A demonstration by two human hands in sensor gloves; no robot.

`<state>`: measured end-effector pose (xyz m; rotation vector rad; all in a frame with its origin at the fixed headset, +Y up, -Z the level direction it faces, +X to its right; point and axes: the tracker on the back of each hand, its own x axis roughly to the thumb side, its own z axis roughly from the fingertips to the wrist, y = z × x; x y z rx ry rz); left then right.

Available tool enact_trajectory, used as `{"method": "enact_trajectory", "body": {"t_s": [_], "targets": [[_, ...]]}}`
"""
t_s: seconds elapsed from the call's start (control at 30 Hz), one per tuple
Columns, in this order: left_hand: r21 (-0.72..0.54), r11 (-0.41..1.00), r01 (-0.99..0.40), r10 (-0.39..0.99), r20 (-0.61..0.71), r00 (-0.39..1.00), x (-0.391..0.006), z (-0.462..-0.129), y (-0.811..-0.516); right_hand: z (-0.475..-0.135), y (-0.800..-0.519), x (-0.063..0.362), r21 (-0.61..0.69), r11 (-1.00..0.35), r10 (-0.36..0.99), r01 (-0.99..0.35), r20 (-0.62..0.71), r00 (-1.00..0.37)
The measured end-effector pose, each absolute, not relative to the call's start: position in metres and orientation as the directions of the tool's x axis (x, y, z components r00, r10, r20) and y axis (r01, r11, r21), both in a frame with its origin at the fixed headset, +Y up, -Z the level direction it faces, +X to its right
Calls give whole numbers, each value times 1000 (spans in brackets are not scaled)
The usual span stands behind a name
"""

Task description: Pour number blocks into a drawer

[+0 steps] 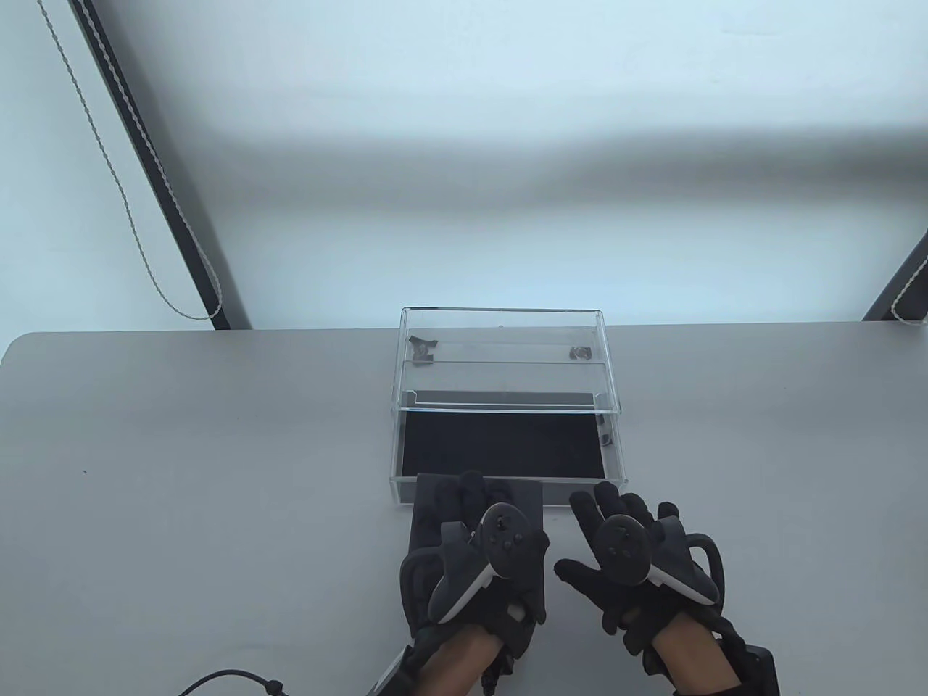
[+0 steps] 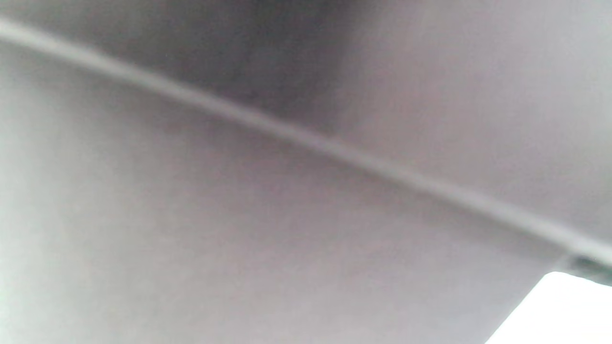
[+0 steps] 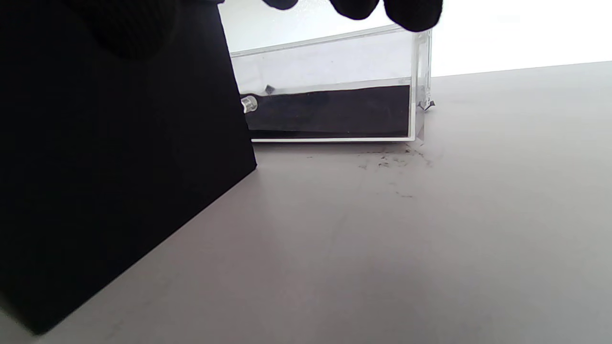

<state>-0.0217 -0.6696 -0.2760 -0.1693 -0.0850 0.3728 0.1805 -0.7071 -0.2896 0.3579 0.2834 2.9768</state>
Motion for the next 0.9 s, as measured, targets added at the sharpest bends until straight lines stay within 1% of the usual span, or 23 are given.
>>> {"method": "enact_trajectory", "body": {"t_s": [0.07, 0.17, 0.23, 0.3, 0.43, 0.53, 0.6, 0.67, 0.73, 0.83, 0.9], "targets": [[-178, 900, -397, 412, 54, 910, -27, -277, -665, -289, -706, 181, 197, -975, 150, -106, 223, -963], [-112, 924, -366, 377, 111, 920, -39, -280, -652, -289, -703, 182, 183, -974, 172, -132, 224, -959], [-72, 934, -349, 355, 125, 926, -51, -282, -645, -288, -698, 184, 154, -974, 198, -165, 224, -954], [-65, 930, -362, 368, 120, 922, -68, -284, -640, -287, -694, 185, 126, -970, 231, -206, 225, -947], [-48, 911, -410, 413, 101, 905, -103, -285, -639, -283, -689, 184, 65, -957, 292, -284, 212, -933], [1, 926, -378, 376, 90, 922, -133, -287, -646, -279, -685, 179, 30, -931, 360, -364, 235, -903], [-4, 922, -387, 386, 64, 920, -148, -288, -653, -277, -683, 175, 14, -912, 400, -409, 247, -883], [-30, 903, -429, 430, 45, 902, -159, -289, -661, -275, -683, 172, 16, -892, 440, -451, 252, -862], [-74, 857, -510, 513, 24, 858, -169, -290, -674, -274, -686, 168, 50, -858, 507, -512, 242, -827], [-148, 799, -583, 592, 20, 806, -175, -291, -689, -274, -693, 164, 104, -835, 549, -541, 219, -806], [-196, 735, -649, 663, 7, 749, -176, -290, -697, -275, -699, 162, 139, -814, 581, -564, 195, -790]]}}
